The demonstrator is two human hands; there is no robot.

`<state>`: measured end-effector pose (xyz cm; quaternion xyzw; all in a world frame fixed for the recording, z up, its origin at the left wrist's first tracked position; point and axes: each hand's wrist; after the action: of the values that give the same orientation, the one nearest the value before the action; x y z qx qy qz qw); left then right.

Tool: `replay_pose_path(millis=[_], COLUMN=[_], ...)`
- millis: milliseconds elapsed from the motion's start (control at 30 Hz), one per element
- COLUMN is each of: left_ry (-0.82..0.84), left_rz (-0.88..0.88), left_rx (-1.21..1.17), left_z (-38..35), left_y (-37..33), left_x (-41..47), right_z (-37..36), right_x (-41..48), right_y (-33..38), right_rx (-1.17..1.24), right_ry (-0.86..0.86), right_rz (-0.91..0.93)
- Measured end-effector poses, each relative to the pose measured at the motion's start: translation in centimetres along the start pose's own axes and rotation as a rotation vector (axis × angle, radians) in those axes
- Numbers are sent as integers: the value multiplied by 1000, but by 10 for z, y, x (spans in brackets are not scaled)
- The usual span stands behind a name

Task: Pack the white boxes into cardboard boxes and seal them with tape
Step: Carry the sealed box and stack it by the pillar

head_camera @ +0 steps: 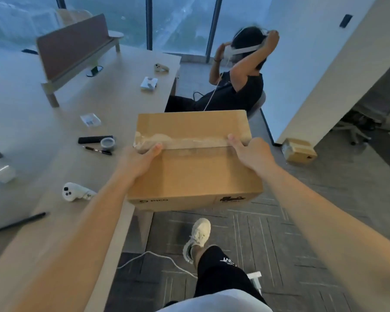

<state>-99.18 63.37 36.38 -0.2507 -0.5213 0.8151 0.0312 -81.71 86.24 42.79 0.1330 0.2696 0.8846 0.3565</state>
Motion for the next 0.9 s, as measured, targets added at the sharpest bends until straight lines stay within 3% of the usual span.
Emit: replay_pose_path(millis=[400, 633, 900], left_ry=[143, 160, 341], left_rz=[4, 14, 9], left_rx=[178, 284, 347], left_z=[-157, -324, -514], left_y=[-82, -160, -259], left_x=[68, 146, 187], right_z=[54, 96, 195], right_x=[95, 218, 303], right_y=[-131, -260, -393], right_rx=[77, 97, 94], right_ry=[-88, -81, -164], right_rz=[-163, -276, -434])
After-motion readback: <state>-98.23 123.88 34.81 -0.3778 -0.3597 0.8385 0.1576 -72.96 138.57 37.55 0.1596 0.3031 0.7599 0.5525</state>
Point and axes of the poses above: each hand's wrist, its own x-axis towards the middle knuckle, its own z-axis out of the back of the hand, y = z × x, and after that the axes turned 10 degrees about z, right-handed
